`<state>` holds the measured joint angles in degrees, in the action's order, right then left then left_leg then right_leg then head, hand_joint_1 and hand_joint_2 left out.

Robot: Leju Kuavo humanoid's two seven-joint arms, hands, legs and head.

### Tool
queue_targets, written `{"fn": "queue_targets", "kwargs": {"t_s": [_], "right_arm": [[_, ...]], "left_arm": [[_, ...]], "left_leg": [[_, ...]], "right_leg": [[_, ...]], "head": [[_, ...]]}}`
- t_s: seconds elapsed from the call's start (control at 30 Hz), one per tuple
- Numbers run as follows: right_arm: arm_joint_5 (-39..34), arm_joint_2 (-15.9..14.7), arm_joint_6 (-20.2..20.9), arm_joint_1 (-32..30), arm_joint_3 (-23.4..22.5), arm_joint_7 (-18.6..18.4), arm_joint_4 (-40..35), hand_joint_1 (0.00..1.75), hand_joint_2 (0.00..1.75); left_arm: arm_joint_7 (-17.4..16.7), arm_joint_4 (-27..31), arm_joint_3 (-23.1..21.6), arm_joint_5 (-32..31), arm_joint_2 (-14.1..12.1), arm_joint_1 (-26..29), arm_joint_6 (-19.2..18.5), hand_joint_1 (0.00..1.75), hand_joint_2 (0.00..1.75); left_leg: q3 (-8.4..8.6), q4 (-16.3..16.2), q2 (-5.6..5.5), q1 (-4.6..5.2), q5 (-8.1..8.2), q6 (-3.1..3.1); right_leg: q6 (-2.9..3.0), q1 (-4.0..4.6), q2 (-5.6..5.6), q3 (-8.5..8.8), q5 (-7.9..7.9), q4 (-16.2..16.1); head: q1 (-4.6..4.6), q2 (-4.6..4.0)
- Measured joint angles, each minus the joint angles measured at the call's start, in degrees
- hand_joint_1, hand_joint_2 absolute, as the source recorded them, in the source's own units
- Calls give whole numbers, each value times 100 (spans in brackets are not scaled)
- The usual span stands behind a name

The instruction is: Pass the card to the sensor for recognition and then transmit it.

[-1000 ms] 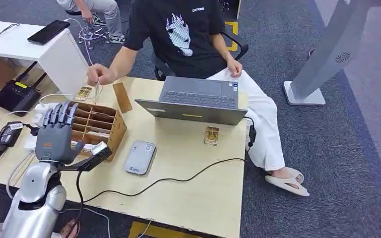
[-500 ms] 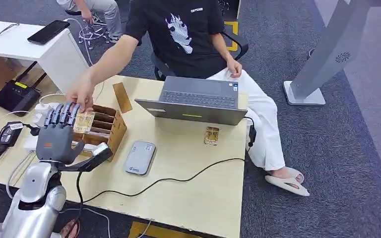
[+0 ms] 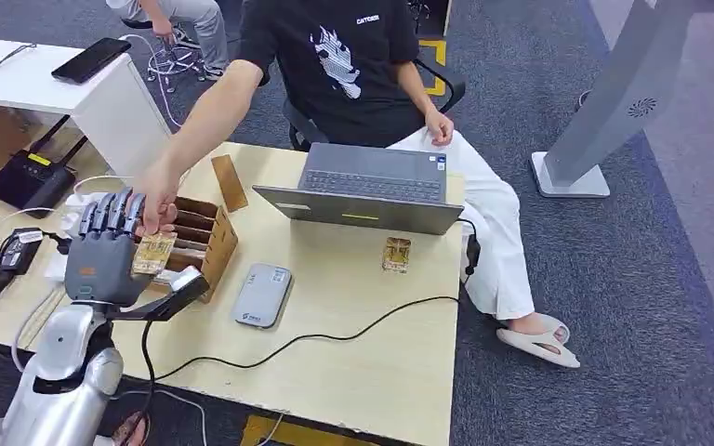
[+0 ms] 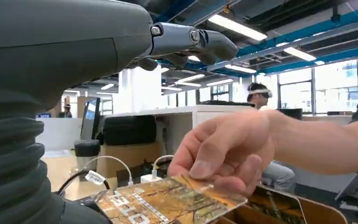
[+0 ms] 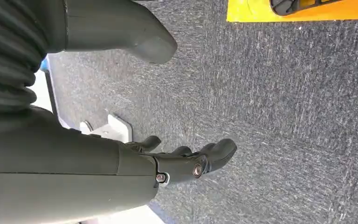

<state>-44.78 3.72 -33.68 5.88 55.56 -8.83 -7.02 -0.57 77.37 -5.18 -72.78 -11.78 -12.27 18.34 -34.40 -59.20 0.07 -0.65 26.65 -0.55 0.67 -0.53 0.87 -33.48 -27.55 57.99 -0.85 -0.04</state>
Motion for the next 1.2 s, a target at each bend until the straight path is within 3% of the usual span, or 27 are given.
{"fn": "queue_targets", "kwargs": {"t_s": [0.1,0.13,0.17,0.2,0.3,0.43,1.2], "right_arm": [[-22,-2,0,0,55,0,0,0,175],[-22,-2,-2,0,77,0,0,0,175],[-22,-2,-2,1,90,2,0,0,175],[-24,-2,-2,2,98,2,0,0,175],[-57,-2,-11,2,122,2,0,0,175],[-81,-2,-15,2,127,2,0,0,175],[-107,-2,-15,2,138,9,-2,0,175]], "left_arm": [[-53,22,0,-208,-20,1,413,0,175],[-50,48,0,-227,-20,1,544,19,175],[-26,79,0,-186,-17,2,649,166,175],[26,112,0,-96,-9,2,708,175,175],[254,195,0,280,55,2,806,175,175],[356,216,-2,339,157,2,863,175,175],[378,240,-2,341,243,4,911,175,175]], "left_leg": [[0,0,0,0,0,0],[0,0,-1,0,0,0],[0,0,-1,0,0,0],[0,0,-1,0,0,0],[0,0,-1,0,0,0],[0,0,-1,0,0,0],[0,0,-1,0,0,0]], "right_leg": [[0,0,0,0,0,0],[0,0,-1,0,0,0],[0,0,-1,0,0,0],[0,0,-1,0,0,0],[0,0,-2,0,0,0],[0,0,-2,1,0,0],[0,0,-2,1,0,0]], "head": [[-2,0],[0,0],[-2,0],[0,0],[0,2],[0,0],[0,0]]}}
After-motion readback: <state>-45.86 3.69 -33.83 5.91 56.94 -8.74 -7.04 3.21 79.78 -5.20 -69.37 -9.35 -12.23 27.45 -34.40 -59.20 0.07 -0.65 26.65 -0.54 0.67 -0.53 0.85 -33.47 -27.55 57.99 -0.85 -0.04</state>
